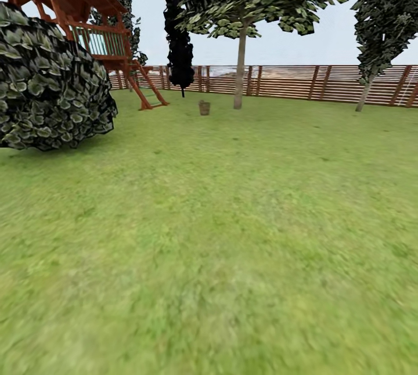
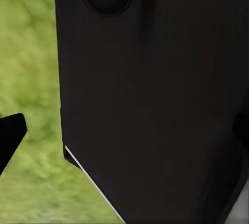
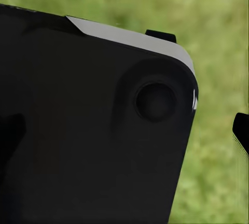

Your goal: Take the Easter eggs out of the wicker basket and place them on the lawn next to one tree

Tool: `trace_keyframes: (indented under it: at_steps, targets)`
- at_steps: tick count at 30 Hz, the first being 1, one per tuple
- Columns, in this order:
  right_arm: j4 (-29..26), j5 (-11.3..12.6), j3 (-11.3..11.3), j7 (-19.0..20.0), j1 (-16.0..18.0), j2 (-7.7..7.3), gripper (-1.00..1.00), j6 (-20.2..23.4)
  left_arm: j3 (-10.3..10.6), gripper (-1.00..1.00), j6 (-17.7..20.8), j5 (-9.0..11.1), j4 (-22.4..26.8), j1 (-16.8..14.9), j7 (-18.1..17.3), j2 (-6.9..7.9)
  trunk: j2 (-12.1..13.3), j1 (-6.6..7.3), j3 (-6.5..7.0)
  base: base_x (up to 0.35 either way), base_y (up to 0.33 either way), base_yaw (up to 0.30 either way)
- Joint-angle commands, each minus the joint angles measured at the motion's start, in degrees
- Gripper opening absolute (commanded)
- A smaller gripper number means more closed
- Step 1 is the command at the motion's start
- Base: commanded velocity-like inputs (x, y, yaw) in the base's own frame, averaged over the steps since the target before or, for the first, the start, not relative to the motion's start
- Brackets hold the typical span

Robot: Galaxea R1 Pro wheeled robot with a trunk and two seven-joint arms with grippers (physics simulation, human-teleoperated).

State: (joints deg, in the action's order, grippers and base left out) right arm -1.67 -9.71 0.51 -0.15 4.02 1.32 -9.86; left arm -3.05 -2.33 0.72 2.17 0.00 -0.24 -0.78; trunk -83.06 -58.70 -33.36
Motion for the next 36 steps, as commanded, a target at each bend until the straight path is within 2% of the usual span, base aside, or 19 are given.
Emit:
trace_keyframes:
  at_steps: [1,18,26,36]
  targets:
    - [0.03,-0.16,0.01,0.00,0.03,0.00,1.00,-0.16,-0.29,1.00,-0.11,0.07,0.02,0.00,-0.02,-0.01,-0.02,-0.03,-0.04,0.322,0.103,0.000]
    - [0.00,0.22,-0.10,0.06,0.03,-0.02,1.00,-0.03,-0.29,1.00,-0.09,0.07,0.02,0.00,-0.02,-0.01,-0.02,-0.03,-0.83,0.322,0.102,-0.003]
    - [0.00,0.21,-0.13,0.06,0.03,-0.26,1.00,-0.14,-0.29,1.00,-0.12,0.07,0.02,0.00,-0.02,-0.01,-0.02,-0.03,-0.83,0.322,0.101,-0.193]
    - [0.07,-0.38,0.00,0.07,0.03,-0.19,1.00,-0.16,-0.29,1.00,-0.13,0.07,0.02,0.00,-0.02,-0.01,-0.02,-0.03,-0.83,0.322,0.100,-0.016]
